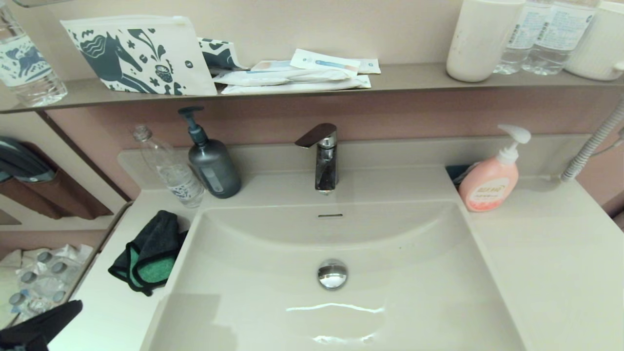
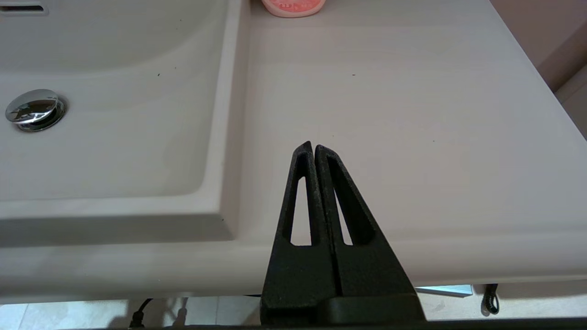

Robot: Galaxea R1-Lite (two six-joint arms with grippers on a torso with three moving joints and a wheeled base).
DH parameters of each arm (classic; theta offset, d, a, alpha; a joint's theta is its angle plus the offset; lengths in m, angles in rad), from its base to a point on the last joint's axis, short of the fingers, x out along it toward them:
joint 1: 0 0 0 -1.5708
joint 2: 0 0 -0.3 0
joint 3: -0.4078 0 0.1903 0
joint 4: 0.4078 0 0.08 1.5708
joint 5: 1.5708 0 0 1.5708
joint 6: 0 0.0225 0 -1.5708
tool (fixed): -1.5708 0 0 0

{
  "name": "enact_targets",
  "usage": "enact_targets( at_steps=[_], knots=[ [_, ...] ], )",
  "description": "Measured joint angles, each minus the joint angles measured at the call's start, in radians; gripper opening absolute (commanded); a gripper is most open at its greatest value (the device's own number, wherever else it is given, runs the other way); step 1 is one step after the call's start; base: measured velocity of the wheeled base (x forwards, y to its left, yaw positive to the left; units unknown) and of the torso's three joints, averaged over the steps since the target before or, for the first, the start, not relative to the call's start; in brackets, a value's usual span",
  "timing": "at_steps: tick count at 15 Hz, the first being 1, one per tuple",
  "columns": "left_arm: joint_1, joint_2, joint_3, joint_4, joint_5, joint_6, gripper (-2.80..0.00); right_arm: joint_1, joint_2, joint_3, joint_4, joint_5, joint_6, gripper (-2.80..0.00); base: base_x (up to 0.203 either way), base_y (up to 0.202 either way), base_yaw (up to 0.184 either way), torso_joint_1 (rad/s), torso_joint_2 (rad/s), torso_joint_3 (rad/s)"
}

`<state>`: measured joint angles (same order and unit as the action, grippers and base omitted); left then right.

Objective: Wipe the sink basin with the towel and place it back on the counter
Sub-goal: Pick up the cloth

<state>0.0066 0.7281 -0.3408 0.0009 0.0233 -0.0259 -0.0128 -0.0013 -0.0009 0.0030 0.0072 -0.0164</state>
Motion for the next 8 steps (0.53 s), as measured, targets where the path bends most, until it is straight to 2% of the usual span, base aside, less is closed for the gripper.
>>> enact_targets(
  at_steps=[4, 8],
  knots=[
    [0.005, 0.142, -0.03, -0.001, -0.104, 0.04, -2.8, 0.0, 0.0, 0.0, 0.0, 0.0, 0.0, -2.8, 0.0, 0.0, 0.0, 0.0, 0.0, 0.0],
    [0.031, 0.301, -0.068, -0.041, -0.152, 0.082, -2.8, 0.0, 0.0, 0.0, 0.0, 0.0, 0.0, -2.8, 0.0, 0.0, 0.0, 0.0, 0.0, 0.0]
  ],
)
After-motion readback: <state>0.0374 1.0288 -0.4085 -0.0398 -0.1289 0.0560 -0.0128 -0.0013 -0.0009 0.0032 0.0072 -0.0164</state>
